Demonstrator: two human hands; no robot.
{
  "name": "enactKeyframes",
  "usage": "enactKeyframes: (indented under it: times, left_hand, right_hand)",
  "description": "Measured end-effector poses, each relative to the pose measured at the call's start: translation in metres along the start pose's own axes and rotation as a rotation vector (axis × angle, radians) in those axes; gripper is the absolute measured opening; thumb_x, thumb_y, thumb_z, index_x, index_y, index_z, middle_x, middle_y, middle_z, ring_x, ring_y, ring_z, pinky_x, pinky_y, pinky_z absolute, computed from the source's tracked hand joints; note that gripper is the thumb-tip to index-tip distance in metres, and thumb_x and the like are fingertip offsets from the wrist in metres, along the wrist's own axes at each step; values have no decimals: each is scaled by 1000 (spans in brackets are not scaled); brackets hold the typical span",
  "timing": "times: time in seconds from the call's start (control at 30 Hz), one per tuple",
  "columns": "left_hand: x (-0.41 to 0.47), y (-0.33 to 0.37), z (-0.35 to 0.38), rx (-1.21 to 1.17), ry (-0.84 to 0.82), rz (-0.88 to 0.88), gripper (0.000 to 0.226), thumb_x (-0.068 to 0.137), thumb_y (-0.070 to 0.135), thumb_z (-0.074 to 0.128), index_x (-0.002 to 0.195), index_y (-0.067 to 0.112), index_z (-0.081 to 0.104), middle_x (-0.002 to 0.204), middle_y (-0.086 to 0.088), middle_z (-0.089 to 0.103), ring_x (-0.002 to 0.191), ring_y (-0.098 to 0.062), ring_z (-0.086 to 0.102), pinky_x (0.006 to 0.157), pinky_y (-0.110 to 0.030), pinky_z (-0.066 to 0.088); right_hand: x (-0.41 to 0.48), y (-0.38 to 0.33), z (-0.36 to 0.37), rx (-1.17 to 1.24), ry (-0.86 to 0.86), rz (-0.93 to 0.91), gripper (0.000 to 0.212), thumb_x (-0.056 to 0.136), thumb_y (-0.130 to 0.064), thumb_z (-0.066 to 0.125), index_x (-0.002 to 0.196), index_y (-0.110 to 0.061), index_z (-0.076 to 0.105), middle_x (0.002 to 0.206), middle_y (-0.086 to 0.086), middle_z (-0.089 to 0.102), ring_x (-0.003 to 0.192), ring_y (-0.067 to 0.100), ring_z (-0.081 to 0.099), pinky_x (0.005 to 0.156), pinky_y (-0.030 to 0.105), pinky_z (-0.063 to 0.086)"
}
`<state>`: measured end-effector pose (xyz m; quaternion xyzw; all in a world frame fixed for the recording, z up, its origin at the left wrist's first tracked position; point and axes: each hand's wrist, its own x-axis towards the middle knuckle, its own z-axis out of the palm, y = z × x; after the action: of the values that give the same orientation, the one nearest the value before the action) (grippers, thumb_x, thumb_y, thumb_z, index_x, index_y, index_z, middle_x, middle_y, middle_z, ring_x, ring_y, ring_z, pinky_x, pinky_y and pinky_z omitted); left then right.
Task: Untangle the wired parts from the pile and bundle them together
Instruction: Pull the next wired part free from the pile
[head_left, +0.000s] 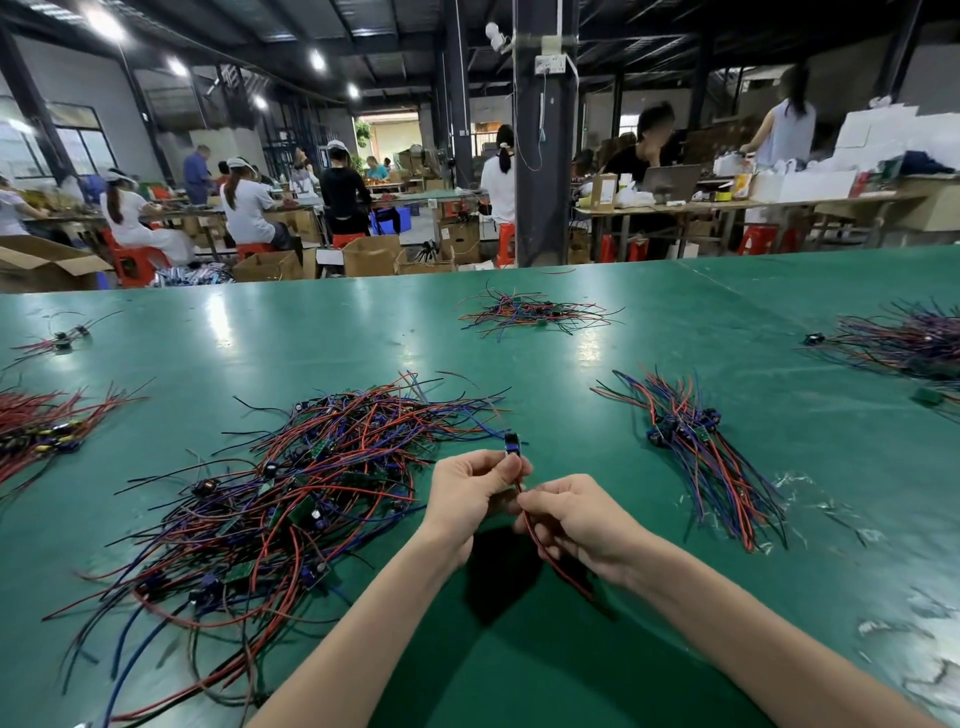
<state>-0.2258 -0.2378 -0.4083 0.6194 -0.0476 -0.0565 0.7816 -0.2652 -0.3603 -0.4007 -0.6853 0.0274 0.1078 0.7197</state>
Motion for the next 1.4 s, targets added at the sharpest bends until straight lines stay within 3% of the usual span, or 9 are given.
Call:
enactKeyframes:
  times: [0.1, 0.47, 0.57, 0.7, 0.8, 0.9, 0.97, 1.17, 1.4]
  left_hand:
    - [5, 3, -7, 18, 96, 55, 14, 84, 7, 65, 72, 8, 70, 67, 0, 71, 64, -10, 64, 68, -26, 57]
    - [17, 13, -27, 38, 376, 186, 7, 84, 9, 68, 77, 8, 69, 73, -5, 69, 70, -12, 63, 65, -22, 57]
    - [17, 11, -27, 83, 362, 197, 12, 84, 12, 69, 72, 13, 69, 70, -1, 69, 68, -11, 61, 69, -24, 57]
    - [16, 10, -22, 84, 244, 174, 12, 86, 9, 66, 74, 10, 67, 64, 2, 66, 62, -6, 58, 64, -15, 52]
    - [13, 10, -16, 59, 156, 142, 11, 86, 9, 65, 76, 8, 67, 62, 4, 66, 60, -2, 60, 64, -13, 51]
    - [9, 10, -8, -22, 90, 96, 11, 86, 8, 64, 75, 7, 66, 61, 3, 67, 58, -4, 60, 63, -15, 53]
    - [4, 8, -3, -30, 38, 72, 12, 86, 8, 63, 75, 6, 66, 61, 1, 67, 57, -8, 59, 61, -18, 53]
    - [-2, 2, 7, -13, -18, 92, 15, 86, 3, 63, 71, 3, 66, 63, -5, 66, 57, -12, 60, 62, -22, 55]
    - [13, 11, -10, -5, 226, 167, 12, 84, 5, 66, 72, 8, 65, 59, 4, 65, 57, -2, 59, 63, -14, 50]
  right_hand:
    - [-3, -1, 3, 24, -54, 41, 20, 91, 2, 50, 74, 6, 61, 52, 12, 55, 29, 10, 35, 35, 17, 32]
    - [-15, -2, 13, 4, -219, 105, 21, 94, -1, 50, 78, 2, 64, 55, 5, 57, 34, 4, 30, 35, 14, 26]
    - [-15, -1, 14, -10, -220, 128, 21, 94, -1, 50, 78, 2, 64, 55, 6, 57, 33, 3, 27, 33, 13, 23]
    - [-14, -4, 9, -117, -271, 158, 17, 90, -4, 52, 81, -1, 65, 61, 6, 63, 32, 3, 23, 32, 11, 17]
    - [-12, -11, 0, -278, -332, 157, 20, 92, -16, 55, 94, 0, 67, 76, 9, 71, 33, 5, 24, 33, 11, 17]
    - [-7, -18, -11, -343, -266, 168, 34, 92, -34, 56, 106, -5, 66, 87, 8, 74, 35, 4, 22, 33, 11, 16]
    - [-4, -19, -17, -274, -188, 112, 36, 91, -36, 58, 107, -4, 65, 84, 4, 73, 34, 3, 22, 33, 11, 16]
    - [1, -12, -15, -21, -17, -69, 14, 89, -7, 60, 90, 6, 64, 63, 7, 64, 30, 3, 27, 31, 13, 22]
    - [-4, -5, 5, -22, -45, -40, 18, 89, -1, 60, 70, 0, 61, 50, 4, 62, 28, 4, 32, 32, 13, 26]
